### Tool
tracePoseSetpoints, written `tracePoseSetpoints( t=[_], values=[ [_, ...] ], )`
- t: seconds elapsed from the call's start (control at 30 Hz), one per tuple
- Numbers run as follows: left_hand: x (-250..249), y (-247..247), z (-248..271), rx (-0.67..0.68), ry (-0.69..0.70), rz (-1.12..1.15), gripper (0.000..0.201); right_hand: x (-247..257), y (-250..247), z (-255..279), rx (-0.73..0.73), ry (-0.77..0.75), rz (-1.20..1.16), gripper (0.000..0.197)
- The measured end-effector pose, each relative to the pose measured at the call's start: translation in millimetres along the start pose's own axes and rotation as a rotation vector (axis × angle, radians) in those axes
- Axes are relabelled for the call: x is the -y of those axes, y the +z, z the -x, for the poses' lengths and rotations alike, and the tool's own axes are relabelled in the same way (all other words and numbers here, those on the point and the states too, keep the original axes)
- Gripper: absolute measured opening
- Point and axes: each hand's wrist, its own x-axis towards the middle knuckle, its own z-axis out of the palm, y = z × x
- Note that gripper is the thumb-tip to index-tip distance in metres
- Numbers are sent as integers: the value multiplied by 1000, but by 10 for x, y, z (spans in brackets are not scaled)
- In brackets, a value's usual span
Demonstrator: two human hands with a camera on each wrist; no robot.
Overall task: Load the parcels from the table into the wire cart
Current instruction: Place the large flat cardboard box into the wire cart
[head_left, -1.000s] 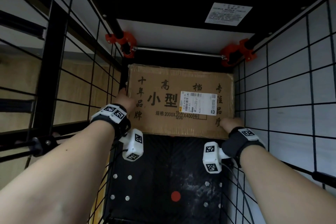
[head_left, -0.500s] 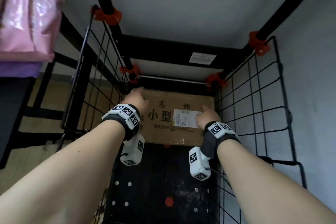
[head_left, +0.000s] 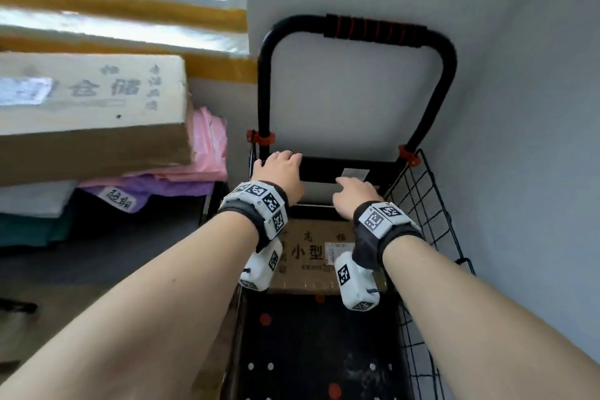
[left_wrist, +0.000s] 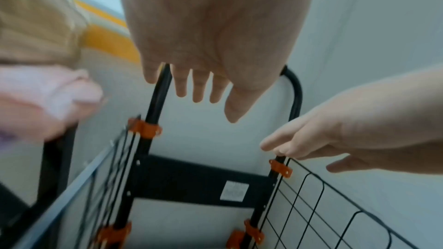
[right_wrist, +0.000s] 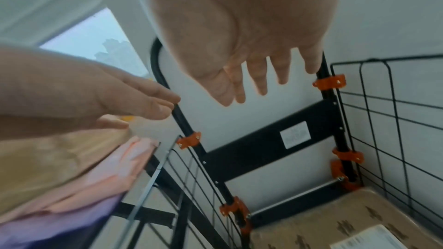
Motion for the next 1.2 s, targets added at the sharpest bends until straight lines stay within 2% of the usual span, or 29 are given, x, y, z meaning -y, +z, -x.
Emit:
tracePoseSetpoints(
  t=[0.27,0.4,0.57,0.67,0.83,1.03,1.2],
  values=[
    [548,-1090,1070,-127,13,-132,51,1055,-317,1061,-153,-81,18,43],
    [888,-1418,1542,-205,-16,-185,64,1591,-366,1444,-186,-172,48,41],
    [1348,-1765,2027,-221,-121,-170,64,2181,-371,1785,-211,-282,113,39],
    [1642,-1910,2220,-279,-153,-170,62,2511,-348,1884,-221,-349,123,41],
    [2069,-2060,2308,-326,-216,-204,58,2959,-271,1821,-181,-420,119,44],
    [2590,-2117,2053,-250,-313,-339,63,3379,-168,1358,-141,-477,117,46],
    [2970,-2188,1706,-159,-381,-339,63,3626,-127,915,-112,-465,74,45]
  ],
)
